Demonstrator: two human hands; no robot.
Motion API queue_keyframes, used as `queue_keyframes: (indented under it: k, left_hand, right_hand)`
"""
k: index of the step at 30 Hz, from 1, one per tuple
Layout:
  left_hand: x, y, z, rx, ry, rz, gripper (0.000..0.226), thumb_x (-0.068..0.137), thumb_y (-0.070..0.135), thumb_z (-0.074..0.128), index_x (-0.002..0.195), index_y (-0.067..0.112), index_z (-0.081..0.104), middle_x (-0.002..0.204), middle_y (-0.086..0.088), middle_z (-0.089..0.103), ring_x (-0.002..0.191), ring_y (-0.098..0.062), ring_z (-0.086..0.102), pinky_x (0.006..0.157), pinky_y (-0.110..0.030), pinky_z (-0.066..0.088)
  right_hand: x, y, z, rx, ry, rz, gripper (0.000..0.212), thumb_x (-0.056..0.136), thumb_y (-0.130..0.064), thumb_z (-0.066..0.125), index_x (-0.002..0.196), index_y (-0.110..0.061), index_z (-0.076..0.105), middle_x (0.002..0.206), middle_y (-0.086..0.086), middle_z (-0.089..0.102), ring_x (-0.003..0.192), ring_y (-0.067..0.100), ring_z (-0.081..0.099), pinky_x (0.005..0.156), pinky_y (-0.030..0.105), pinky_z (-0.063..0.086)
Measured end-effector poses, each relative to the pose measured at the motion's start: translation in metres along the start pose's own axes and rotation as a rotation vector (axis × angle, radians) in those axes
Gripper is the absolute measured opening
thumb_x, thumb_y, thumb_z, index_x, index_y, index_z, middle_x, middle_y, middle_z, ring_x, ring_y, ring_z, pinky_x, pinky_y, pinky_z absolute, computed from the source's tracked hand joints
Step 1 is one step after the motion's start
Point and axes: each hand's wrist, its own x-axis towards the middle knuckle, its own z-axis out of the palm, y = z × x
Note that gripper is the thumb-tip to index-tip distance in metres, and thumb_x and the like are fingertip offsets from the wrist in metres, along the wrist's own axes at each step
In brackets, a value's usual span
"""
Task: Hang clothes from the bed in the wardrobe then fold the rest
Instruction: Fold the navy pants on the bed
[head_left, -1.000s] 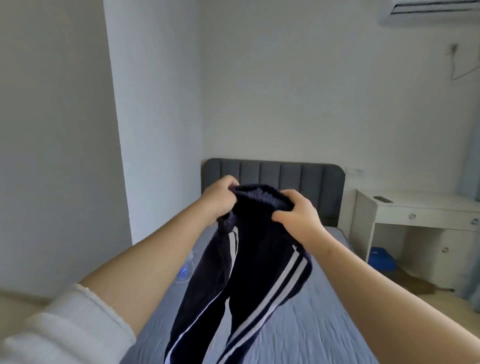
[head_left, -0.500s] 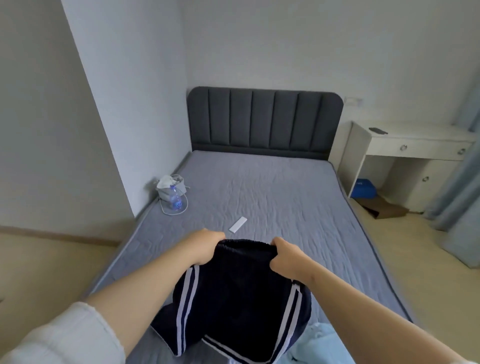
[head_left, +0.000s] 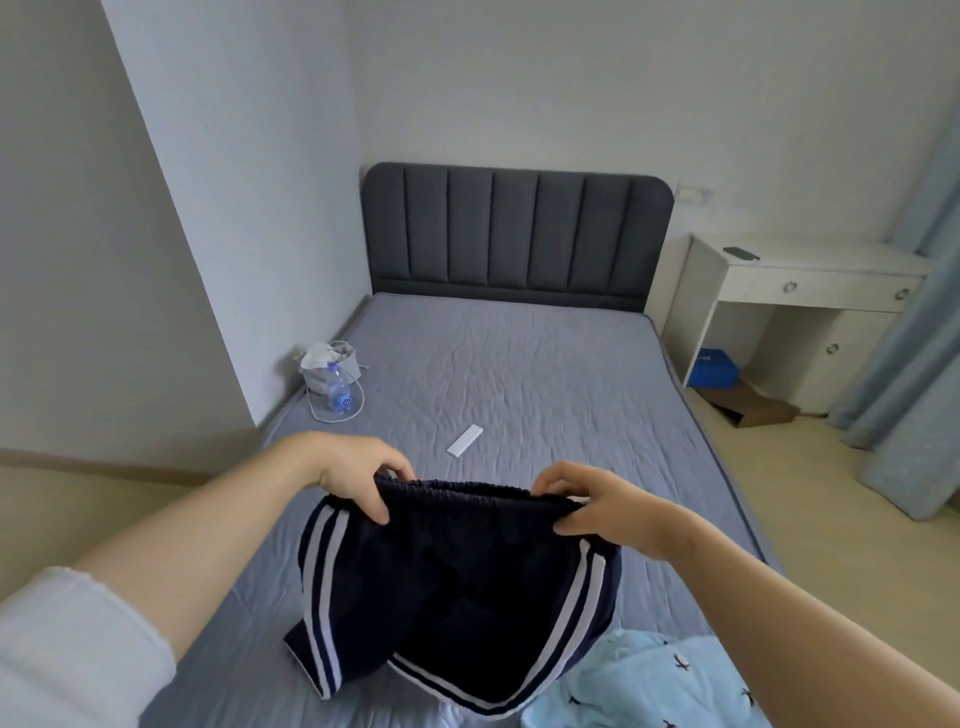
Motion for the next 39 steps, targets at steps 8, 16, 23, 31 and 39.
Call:
queue_keyframes:
  k: [8,16,23,31,39]
  left_hand:
    - [-0.006,0.014,-0.019,-0.112,0.262,0.057,0.031,0.087,-0.001,0.048,0.091,0.025,0.065,0.08,0.005,0.06,0.068,-0.006,0.052,0.058,-0.017,0.043]
    - [-0.016,0.019,-0.041,-0.704,0.692,0.163,0.03,0.077,0.003,0.072,0.098,0.022,0.066,0.103,-0.001,0.06,0.102,-0.018,0.054,0.094,-0.028,0.043]
    - [-0.056,0.015,-0.06,-0.672,0.004,0.146,0.024,0.065,0.004,0.078,0.084,-0.003,0.066,0.082,-0.016,0.071,0.072,-0.023,0.069,0.071,-0.032,0.057]
    - [-0.048,0.008,-0.055,-0.98,0.151,0.309,0.016,0.075,0.011,0.061,0.085,0.014,0.074,0.092,-0.01,0.07,0.087,-0.023,0.068,0.077,-0.034,0.057]
    - [-0.06,-0.002,-0.059,-0.984,0.178,0.445,0.051,0.061,-0.005,0.069,0.102,0.025,0.07,0.106,-0.005,0.069,0.096,-0.021,0.066,0.076,-0.03,0.055]
  right_hand:
    - [-0.004,-0.01,-0.016,-0.008,0.017,0.137,0.036,0.081,0.002,0.057,0.096,-0.029,0.068,0.101,0.004,0.07,0.093,0.019,0.066,0.089,0.031,0.054]
    - [0.001,-0.018,-0.037,0.698,0.652,-0.073,0.027,0.077,-0.005,0.073,0.103,-0.008,0.066,0.096,0.015,0.071,0.088,0.03,0.069,0.077,0.041,0.057]
    - [-0.027,-0.022,-0.055,0.73,0.14,-0.145,0.036,0.061,-0.014,0.08,0.091,0.002,0.067,0.089,0.021,0.07,0.076,0.031,0.07,0.064,0.036,0.058]
    - [-0.022,-0.037,-0.05,0.483,0.008,0.198,0.057,0.066,-0.062,0.058,0.093,-0.016,0.076,0.106,0.009,0.071,0.096,0.027,0.068,0.072,0.034,0.058]
    - [-0.016,-0.036,-0.058,0.774,0.146,-0.218,0.016,0.068,-0.001,0.062,0.068,-0.014,0.07,0.075,0.012,0.068,0.067,0.025,0.068,0.06,0.034,0.057]
